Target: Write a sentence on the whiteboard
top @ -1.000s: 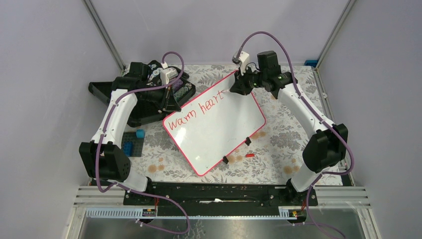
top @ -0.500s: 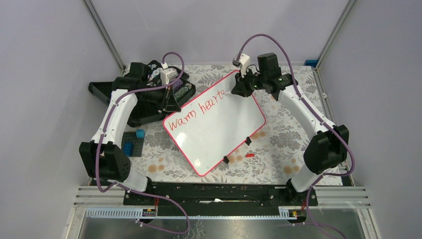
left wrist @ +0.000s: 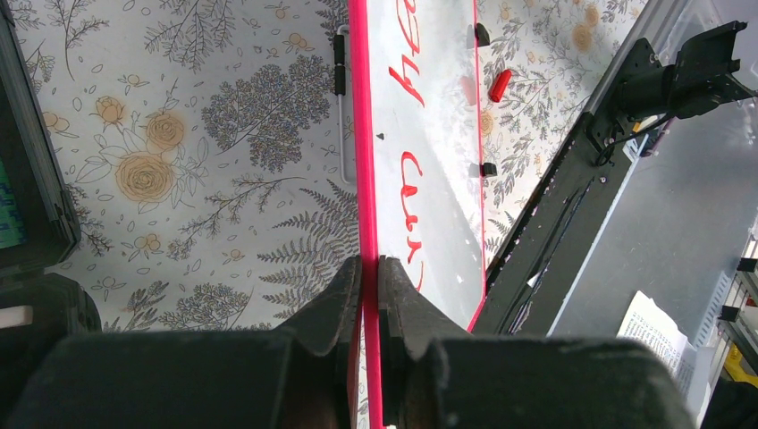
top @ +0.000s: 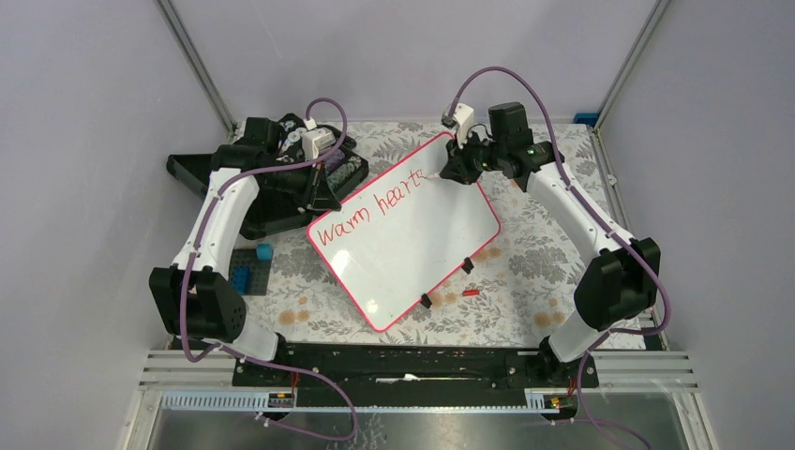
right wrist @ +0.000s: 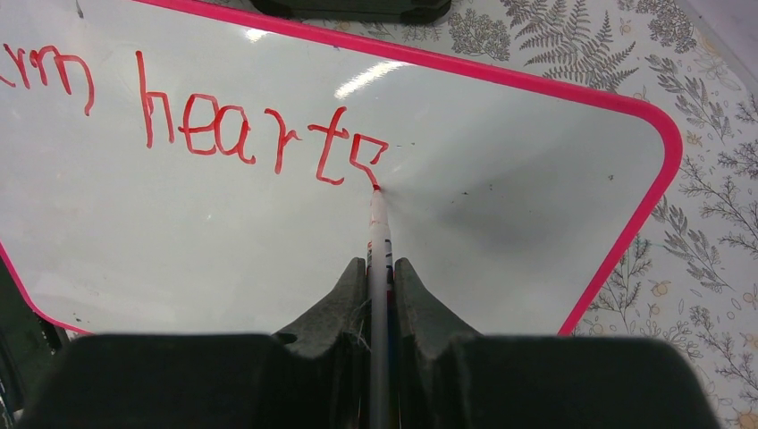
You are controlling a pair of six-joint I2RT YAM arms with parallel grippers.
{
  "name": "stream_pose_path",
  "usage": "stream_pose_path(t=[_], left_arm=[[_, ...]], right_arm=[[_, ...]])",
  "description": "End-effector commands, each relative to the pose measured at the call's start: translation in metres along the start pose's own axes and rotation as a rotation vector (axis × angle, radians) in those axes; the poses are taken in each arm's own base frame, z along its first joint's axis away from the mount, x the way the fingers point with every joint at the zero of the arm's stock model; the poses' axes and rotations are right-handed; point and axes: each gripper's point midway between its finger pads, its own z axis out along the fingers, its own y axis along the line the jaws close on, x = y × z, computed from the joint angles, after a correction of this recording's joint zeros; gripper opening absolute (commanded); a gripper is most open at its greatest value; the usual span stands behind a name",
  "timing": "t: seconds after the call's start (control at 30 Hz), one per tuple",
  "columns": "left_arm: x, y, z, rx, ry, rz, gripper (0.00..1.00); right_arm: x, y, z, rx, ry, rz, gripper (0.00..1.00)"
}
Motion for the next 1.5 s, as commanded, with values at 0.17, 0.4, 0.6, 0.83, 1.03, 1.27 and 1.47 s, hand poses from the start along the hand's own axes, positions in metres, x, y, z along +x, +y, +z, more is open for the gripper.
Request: stream_pose_path(t=[0.17,0.4,0.6,0.83,1.03,1.27,1.47], left_arm=[[0.009,-0.004,0.009,0.038,0.035,0.000,0.00],[0.008,-0.005,0.009,0.038,0.034,0.003,0.00],[0.006,-0.005,0.008,0.035,0.030,0.002,0.00],[0.003,-0.012,0.004,0.048,0.010,0.006,0.27],[0.005,-0.015,-0.003,0.047,-0.013,0.004,0.41],[0.020,-0.013,-0.008,0.033,-0.042,-0.019,0.45],[0.032,-0.005,-0.009,0.027,-0.051,-0.041,0.46]], right_arm=[[-0.006,0.014,-0.009,-0.035,-0.016,-0.019,0.00],[-0.007,0.029,-0.009,-0.063,-0.009,-0.032,0.00],[-0.013,0.040,-0.016,-0.088,-0.019,-0.041,0.00],[-0.029,0.074,-0.045,-0.198,-0.059,-0.058,0.00],[-0.026,0.094,-0.053,-0.238,-0.054,-0.070,0.00],[-0.003,0.122,-0.044,-0.300,0.001,-0.057,0.00],[0.011,0.146,-0.030,-0.331,0.017,-0.050,0.00]])
